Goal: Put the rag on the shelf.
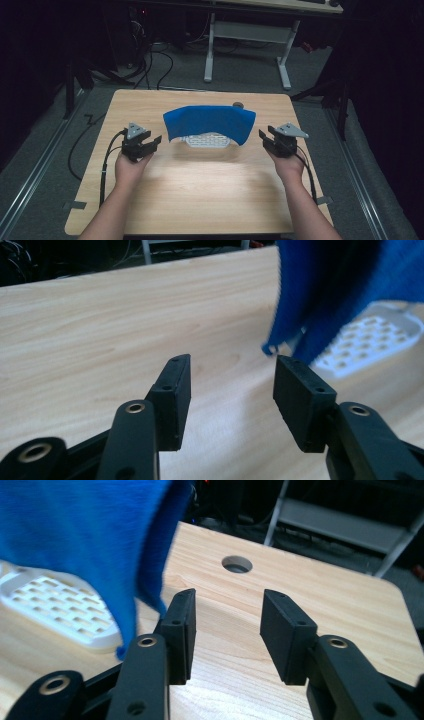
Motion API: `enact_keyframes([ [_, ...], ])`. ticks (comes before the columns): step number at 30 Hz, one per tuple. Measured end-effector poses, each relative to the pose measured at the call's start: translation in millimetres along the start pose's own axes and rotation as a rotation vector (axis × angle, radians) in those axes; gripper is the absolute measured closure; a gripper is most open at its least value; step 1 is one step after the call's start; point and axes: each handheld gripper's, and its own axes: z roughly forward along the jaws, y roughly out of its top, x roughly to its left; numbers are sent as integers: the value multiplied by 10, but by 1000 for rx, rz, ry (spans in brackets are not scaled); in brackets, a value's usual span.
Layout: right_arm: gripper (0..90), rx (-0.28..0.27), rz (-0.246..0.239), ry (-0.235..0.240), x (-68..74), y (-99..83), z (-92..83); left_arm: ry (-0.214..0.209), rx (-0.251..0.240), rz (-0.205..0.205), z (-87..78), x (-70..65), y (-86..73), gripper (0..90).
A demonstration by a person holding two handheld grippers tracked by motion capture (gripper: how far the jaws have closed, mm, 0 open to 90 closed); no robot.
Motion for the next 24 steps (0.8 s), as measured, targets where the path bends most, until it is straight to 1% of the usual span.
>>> enact_keyframes([
  [2, 541, -2, -13, 6, 38, -35, -47, -17, 4, -2, -68, -46, -85, 485],
  [3, 521, 5, -16, 16, 82, -73, -89, -30, 7, -3, -108, -86, -156, 479],
  [4, 497, 30, -30, 24, 130, -110, -127, -35, 12, -2, -130, -116, -201, 478],
  [5, 495, 28, -37, 30, 163, -143, -155, -41, 25, 8, -160, -154, -261, 474],
  [6, 487, 18, -42, 31, 210, -190, -200, -36, 31, 16, -179, -184, -304, 470],
  [7, 479, 13, -46, 30, 246, -223, -232, -49, 48, 11, -212, -239, -380, 469],
  [8, 473, 10, -57, 23, 313, -284, -288, -52, 57, 21, -238, -281, -432, 467],
  [10, 450, 27, -75, 27, 417, -382, -361, -61, 81, 39, -298, -383, -529, 462],
  [11, 442, 31, -71, 32, 467, -435, -399, -64, 88, 47, -335, -434, -571, 458],
  [13, 418, 45, -79, 41, 567, -547, -472, -85, 94, 61, -409, -536, -667, 454],
  [14, 413, 47, -89, 43, 612, -611, -512, -101, 94, 61, -449, -588, -726, 455],
  [15, 413, 48, -85, 50, 650, -676, -553, -110, 97, 59, -487, -643, -782, 463],
  [16, 414, 61, -79, 59, 684, -732, -584, -119, 105, 58, -512, -687, -814, 468],
  [17, 414, 79, -80, 62, 708, -760, -603, -135, 117, 70, -549, -769, -854, 466],
  [18, 415, 101, -85, 70, 750, -799, -629, -139, 120, 87, -566, -820, -874, 461],
  [19, 417, 110, -89, 75, 772, -819, -645, -150, 120, 109, -579, -899, -894, 460],
  [20, 418, 119, -88, 92, 811, -842, -656, -158, 122, 130, -578, -948, -895, 456],
  [22, 417, 124, -115, 108, 865, -842, -650, -157, 118, 167, -562, -1018, -878, 450],
  [23, 417, 120, -127, 106, 885, -833, -641, -157, 117, 170, -552, -1027, -873, 449],
  [24, 416, 120, -128, 106, 890, -829, -634, -158, 121, 169, -537, -1031, -868, 448],
])
